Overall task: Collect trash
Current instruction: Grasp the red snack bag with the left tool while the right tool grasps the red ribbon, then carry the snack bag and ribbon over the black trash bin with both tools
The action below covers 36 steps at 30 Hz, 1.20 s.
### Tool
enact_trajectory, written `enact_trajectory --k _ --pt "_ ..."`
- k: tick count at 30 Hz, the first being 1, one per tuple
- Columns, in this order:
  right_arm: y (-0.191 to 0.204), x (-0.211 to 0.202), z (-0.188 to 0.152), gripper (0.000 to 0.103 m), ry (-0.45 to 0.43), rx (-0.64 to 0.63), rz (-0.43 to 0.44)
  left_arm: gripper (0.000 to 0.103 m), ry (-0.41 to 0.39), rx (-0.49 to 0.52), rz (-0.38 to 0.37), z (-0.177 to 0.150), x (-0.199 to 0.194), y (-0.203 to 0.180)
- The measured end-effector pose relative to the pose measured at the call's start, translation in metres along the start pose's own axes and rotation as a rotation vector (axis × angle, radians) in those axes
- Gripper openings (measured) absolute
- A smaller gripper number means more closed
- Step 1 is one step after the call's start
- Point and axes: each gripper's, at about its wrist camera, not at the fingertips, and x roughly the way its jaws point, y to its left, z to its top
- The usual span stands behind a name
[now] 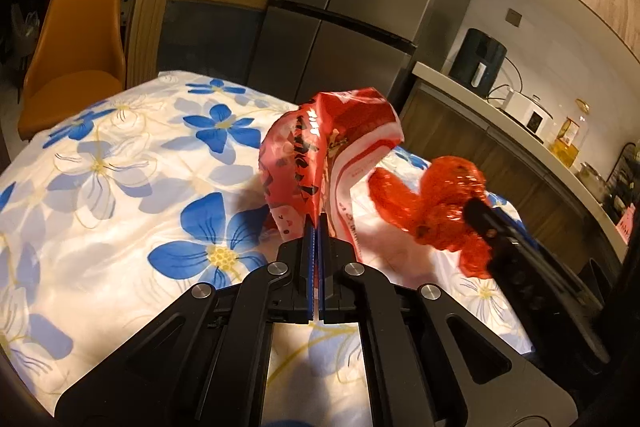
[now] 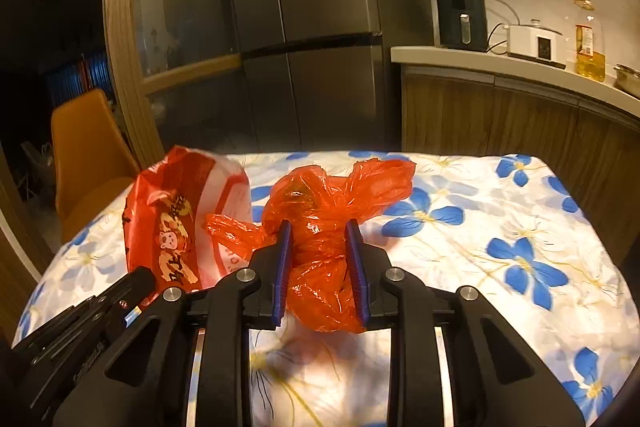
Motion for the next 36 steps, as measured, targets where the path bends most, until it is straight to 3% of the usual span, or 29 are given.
enact_trajectory --k 16,36 --pt "-0.027 -0.094 0.0 0.027 -0.113 0.043 0.009 0.0 -0.068 0.055 -0.026 0.0 -0.059 -0.022" --pt "-0.099 -0.173 -0.006 0.027 -0.219 0.115 -0.121 0.0 -0.082 0.208 -0.137 -0.022 -0.092 -0.123"
